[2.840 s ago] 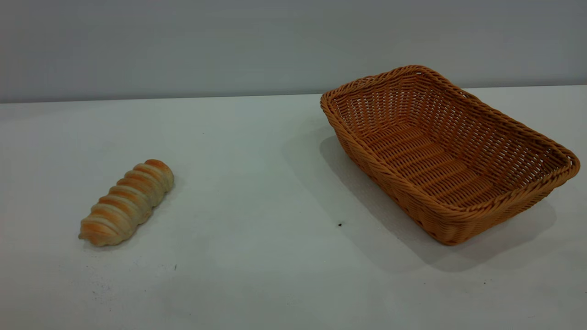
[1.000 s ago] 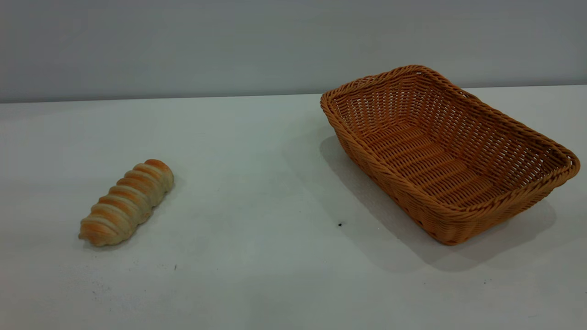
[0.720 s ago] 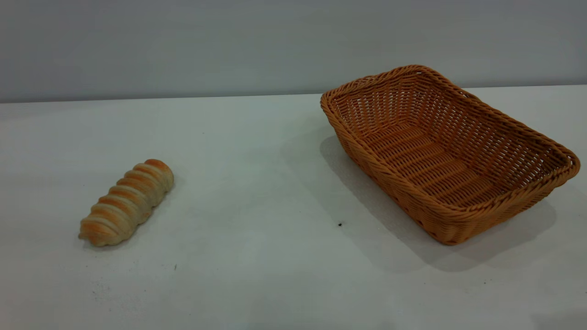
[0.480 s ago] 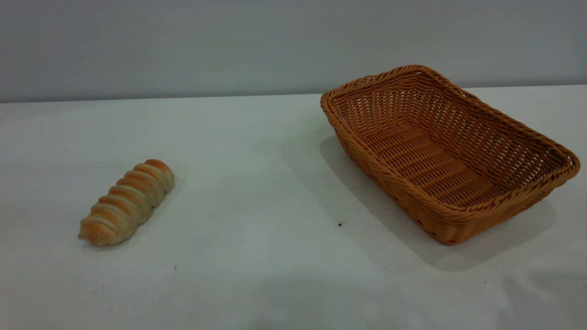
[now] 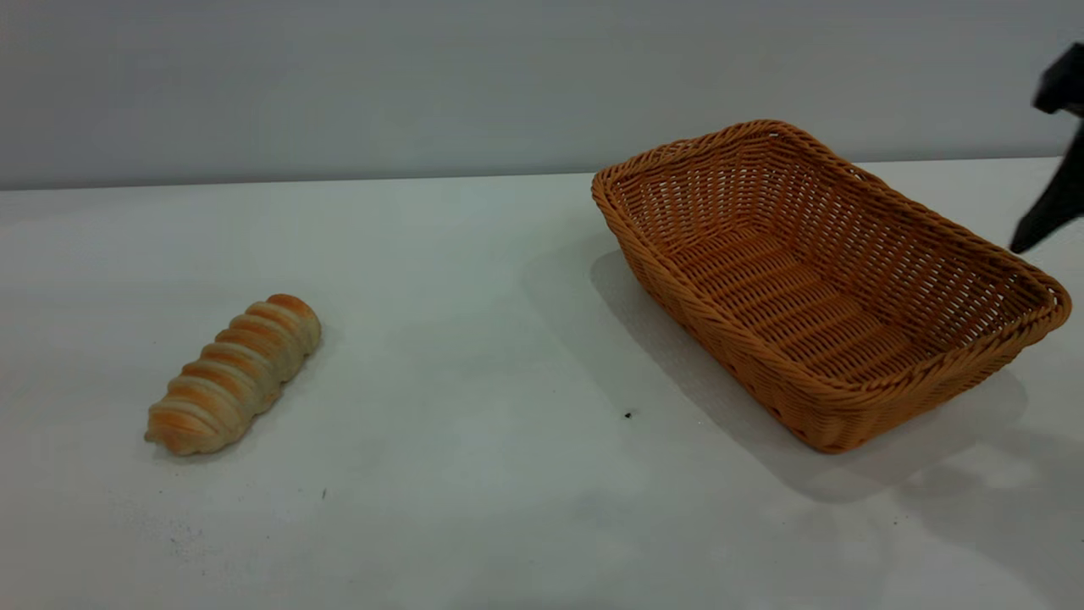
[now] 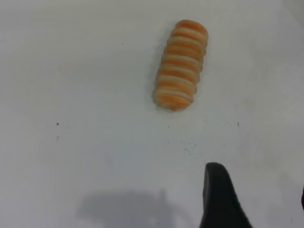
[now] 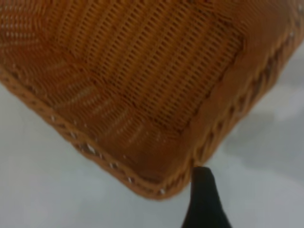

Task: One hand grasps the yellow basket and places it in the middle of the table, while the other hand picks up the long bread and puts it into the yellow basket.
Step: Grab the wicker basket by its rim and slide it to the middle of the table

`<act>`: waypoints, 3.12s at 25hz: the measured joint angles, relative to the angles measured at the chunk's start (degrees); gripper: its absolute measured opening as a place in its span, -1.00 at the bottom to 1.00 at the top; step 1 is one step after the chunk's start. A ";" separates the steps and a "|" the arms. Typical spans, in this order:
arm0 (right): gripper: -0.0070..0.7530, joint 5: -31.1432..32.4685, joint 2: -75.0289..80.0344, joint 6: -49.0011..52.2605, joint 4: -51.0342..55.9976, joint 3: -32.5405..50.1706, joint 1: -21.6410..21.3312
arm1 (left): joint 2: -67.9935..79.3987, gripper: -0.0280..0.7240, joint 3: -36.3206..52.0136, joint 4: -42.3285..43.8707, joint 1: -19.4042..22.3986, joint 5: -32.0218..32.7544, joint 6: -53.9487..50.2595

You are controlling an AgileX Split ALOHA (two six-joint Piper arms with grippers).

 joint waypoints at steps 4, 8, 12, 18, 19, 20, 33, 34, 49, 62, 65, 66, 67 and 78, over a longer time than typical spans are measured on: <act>0.53 1.00 4.99 0.34 0.00 -2.87 0.00 | 0.00 0.29 -0.05 0.00 0.00 0.69 0.00; 0.53 -0.28 8.83 0.45 0.89 -3.16 0.00 | 0.00 0.29 -0.05 0.00 0.00 1.29 0.00; 0.53 -3.56 12.26 0.52 2.63 -3.23 0.00 | 0.00 0.29 -0.05 0.00 0.00 1.36 0.00; 0.53 -7.06 17.20 0.52 4.11 -3.36 0.00 | 0.00 0.29 -0.05 0.00 0.00 1.42 0.00; 0.53 -7.56 17.99 0.52 4.24 -3.56 0.00 | 0.00 0.29 -0.05 0.00 0.00 1.42 0.00; 0.53 -8.10 18.79 0.52 4.31 -3.83 0.00 | 0.00 0.29 -0.05 0.00 0.00 1.42 0.00; 0.20 -9.41 27.17 0.27 4.91 -9.13 0.00 | 0.00 0.29 -0.05 0.00 0.00 1.32 0.00; 0.12 -9.42 27.77 0.27 4.91 -9.33 0.00 | 0.00 0.29 -0.05 0.00 0.00 1.32 0.00; -0.74 -6.71 31.14 -7.07 5.63 -14.80 -0.11 | 0.00 0.29 -0.05 0.00 0.00 1.32 0.00; -0.74 9.08 31.93 -32.62 18.09 -27.77 5.44 | 0.00 0.29 -0.05 0.00 0.00 1.43 0.00; -0.74 8.28 33.46 -35.53 20.70 -28.12 7.86 | 0.00 0.29 -0.05 0.00 0.00 1.50 0.00; -0.74 8.13 34.14 -36.18 21.01 -28.42 8.46 | 0.00 0.29 -0.05 0.00 0.00 1.50 0.00; -0.74 7.71 35.00 -36.59 21.27 -28.75 9.09 | 0.00 0.29 -0.05 0.00 0.00 1.50 0.00; -0.23 0.65 38.94 -40.02 22.04 -29.61 10.18 | 0.00 0.29 -0.05 0.00 0.00 1.56 0.00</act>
